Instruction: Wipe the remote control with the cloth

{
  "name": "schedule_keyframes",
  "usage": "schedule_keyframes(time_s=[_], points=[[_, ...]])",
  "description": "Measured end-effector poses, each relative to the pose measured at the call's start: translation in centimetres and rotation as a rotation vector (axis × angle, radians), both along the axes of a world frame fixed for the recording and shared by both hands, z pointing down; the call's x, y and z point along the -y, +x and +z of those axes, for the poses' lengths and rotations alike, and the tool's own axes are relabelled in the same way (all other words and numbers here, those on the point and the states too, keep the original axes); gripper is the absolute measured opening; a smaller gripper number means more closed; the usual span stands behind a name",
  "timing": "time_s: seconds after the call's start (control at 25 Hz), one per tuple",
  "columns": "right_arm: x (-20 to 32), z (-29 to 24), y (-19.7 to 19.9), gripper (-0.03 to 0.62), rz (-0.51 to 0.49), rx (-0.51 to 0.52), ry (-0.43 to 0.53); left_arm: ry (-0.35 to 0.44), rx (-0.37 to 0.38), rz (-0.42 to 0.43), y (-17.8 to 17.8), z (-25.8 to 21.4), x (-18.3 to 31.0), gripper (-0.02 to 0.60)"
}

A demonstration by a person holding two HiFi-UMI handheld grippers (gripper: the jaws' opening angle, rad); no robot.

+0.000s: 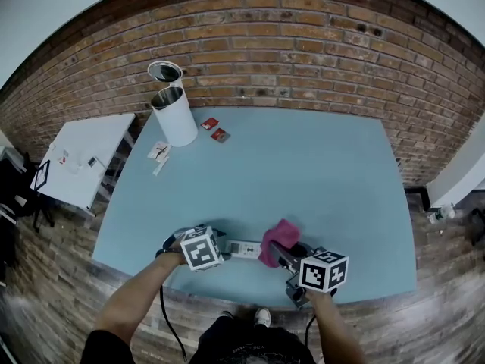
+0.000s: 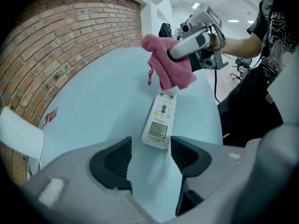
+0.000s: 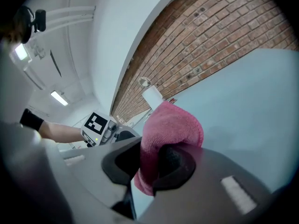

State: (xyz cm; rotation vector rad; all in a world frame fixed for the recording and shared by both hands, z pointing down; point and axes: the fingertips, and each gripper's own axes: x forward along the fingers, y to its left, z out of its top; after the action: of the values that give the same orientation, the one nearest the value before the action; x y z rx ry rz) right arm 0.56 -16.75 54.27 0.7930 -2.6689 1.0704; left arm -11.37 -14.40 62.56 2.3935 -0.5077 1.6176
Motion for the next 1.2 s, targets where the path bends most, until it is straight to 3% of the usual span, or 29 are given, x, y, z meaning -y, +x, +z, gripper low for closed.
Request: schedule_keyframes(time_s=[0.28, 0.44, 0.6, 0.76, 1.2], points=[[-1.9, -2.3, -0.6, 0.063, 0.044, -0.146, 0.164, 0.154, -0.278, -0.198, 2.0, -6.2, -0.7, 0.247], [-4.0, -3.8, -1.2, 0.063, 0.100, -0.194, 0.228, 0.299, -0.405, -0.274, 3.2, -10.0, -2.1, 0.237], [-6.2, -5.0, -1.8, 0.063, 0.138, -0.247, 0.287, 0.440, -0.484, -0.412, 3.0, -12.5, -3.1, 0.005], [-8.2, -6.0, -2.3, 0.061, 0.170, -0.292, 0.339, 0.450, -0.560, -0.473, 4.0, -13.6, -5.0, -0.003], [-11.0, -7.4, -4.0, 0.061, 0.269, -0.342, 0.391, 0.476, -0.637, -0.584, 3.8, -14.9, -7.6, -0.006]])
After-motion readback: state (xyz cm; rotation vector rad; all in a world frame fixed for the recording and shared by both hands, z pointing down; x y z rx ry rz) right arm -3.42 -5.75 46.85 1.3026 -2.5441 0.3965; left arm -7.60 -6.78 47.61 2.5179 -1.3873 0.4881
